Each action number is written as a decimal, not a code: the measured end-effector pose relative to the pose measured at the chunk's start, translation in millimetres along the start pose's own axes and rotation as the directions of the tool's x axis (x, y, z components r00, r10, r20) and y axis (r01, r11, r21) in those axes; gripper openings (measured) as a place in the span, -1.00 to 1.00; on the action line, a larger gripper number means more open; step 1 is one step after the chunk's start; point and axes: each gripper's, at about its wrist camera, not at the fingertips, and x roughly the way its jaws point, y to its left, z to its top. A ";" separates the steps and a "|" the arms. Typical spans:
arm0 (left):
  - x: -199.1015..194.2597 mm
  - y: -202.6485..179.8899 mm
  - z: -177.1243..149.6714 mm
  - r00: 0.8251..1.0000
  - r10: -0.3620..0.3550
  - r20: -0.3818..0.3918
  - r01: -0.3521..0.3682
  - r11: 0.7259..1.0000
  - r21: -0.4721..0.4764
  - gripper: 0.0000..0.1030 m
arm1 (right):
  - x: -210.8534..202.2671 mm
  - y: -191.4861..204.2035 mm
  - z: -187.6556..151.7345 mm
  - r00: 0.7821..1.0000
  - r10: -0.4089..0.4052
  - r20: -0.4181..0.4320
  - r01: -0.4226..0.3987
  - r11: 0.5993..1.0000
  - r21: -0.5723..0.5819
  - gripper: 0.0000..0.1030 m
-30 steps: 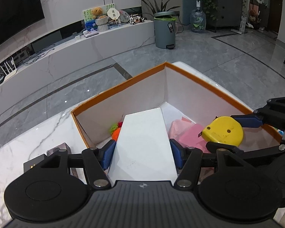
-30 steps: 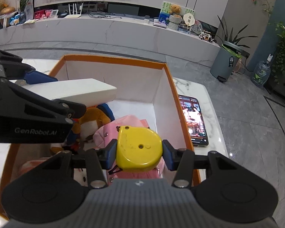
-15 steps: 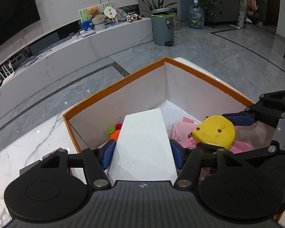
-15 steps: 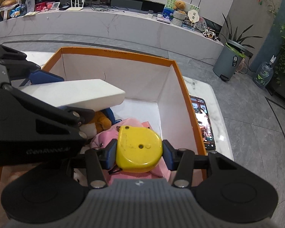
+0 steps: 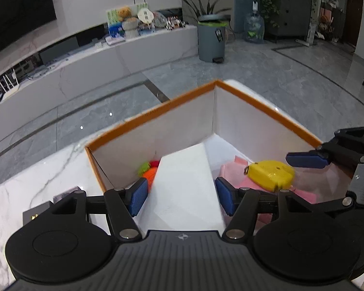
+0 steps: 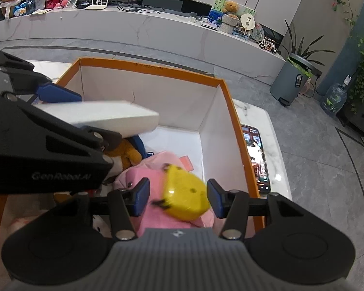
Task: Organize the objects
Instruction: 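Lower both items into the shoebox and open both tools, then move both tools back from the shoebox toward the black box and painted box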
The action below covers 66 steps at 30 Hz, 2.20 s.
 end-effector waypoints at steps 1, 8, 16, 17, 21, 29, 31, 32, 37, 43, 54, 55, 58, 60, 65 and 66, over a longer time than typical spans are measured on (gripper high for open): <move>-2.6 1.4 0.8 1.000 0.000 0.008 0.000 1.000 -0.007 0.47 | -1.9 -0.2 0.2 1.000 -0.001 0.003 0.001 1.000 0.000 0.12; -21.2 6.9 7.5 0.999 0.004 0.038 -0.003 1.000 -0.018 0.50 | -17.5 -0.7 6.3 1.000 -0.017 0.019 0.017 1.000 0.004 0.15; -40.4 12.4 4.8 0.999 0.011 0.043 -0.010 1.000 -0.014 0.50 | -45.1 4.8 11.1 0.998 -0.025 0.049 0.026 1.000 -0.005 0.15; -43.8 13.2 4.4 0.999 0.012 0.044 -0.012 1.000 -0.013 0.50 | -48.7 6.0 12.0 0.998 -0.027 0.053 0.027 1.000 -0.006 0.15; -58.5 20.8 0.7 0.998 0.022 0.057 -0.022 1.000 -0.016 0.51 | -63.1 14.7 13.5 0.998 -0.026 0.066 0.027 0.999 -0.019 0.15; -84.7 47.5 -6.1 0.996 0.056 0.069 -0.053 0.998 -0.039 0.51 | -89.7 38.7 23.3 0.995 -0.017 0.094 0.022 0.998 -0.058 0.15; -90.2 55.0 -9.1 0.996 0.059 0.067 -0.056 0.998 -0.043 0.51 | -95.0 45.5 26.1 0.995 -0.014 0.102 0.020 0.998 -0.064 0.15; -92.6 58.7 -11.0 0.996 0.059 0.064 -0.057 0.997 -0.044 0.51 | -98.0 49.1 27.3 0.994 -0.012 0.106 0.019 0.998 -0.067 0.15; -106.7 76.0 -19.7 0.995 0.079 0.064 -0.075 0.996 -0.057 0.51 | -115.2 70.3 32.7 0.992 0.002 0.127 0.010 0.996 -0.093 0.18; -119.2 96.1 -32.9 0.992 0.106 0.064 -0.102 0.992 -0.071 0.57 | -130.0 92.1 38.5 0.989 0.019 0.147 -0.001 0.993 -0.119 0.20; -112.5 140.5 -58.5 0.991 0.129 0.043 -0.122 0.982 -0.147 0.65 | -125.3 142.4 41.2 0.987 0.081 0.140 -0.059 0.986 -0.156 0.22; -110.4 143.6 -60.8 0.991 0.130 0.037 -0.123 0.981 -0.150 0.65 | -122.5 146.2 41.4 0.987 0.086 0.137 -0.064 0.985 -0.158 0.22; -100.6 151.7 -67.4 0.992 0.128 0.020 -0.123 0.978 -0.166 0.65 | -112.7 156.6 40.9 0.987 0.097 0.124 -0.076 0.984 -0.164 0.25; -94.3 157.3 -73.6 0.993 0.120 0.012 -0.116 0.978 -0.175 0.65 | -105.0 163.0 40.1 0.988 0.103 0.116 -0.083 0.982 -0.169 0.30; -77.4 165.8 -86.0 0.994 0.102 -0.028 -0.106 0.977 -0.184 0.65 | -84.2 173.2 35.8 0.990 0.115 0.082 -0.099 0.979 -0.177 0.31; -74.8 167.3 -87.9 0.994 0.101 -0.033 -0.105 0.977 -0.185 0.65 | -80.3 174.9 35.7 0.990 0.116 0.076 -0.100 0.979 -0.179 0.31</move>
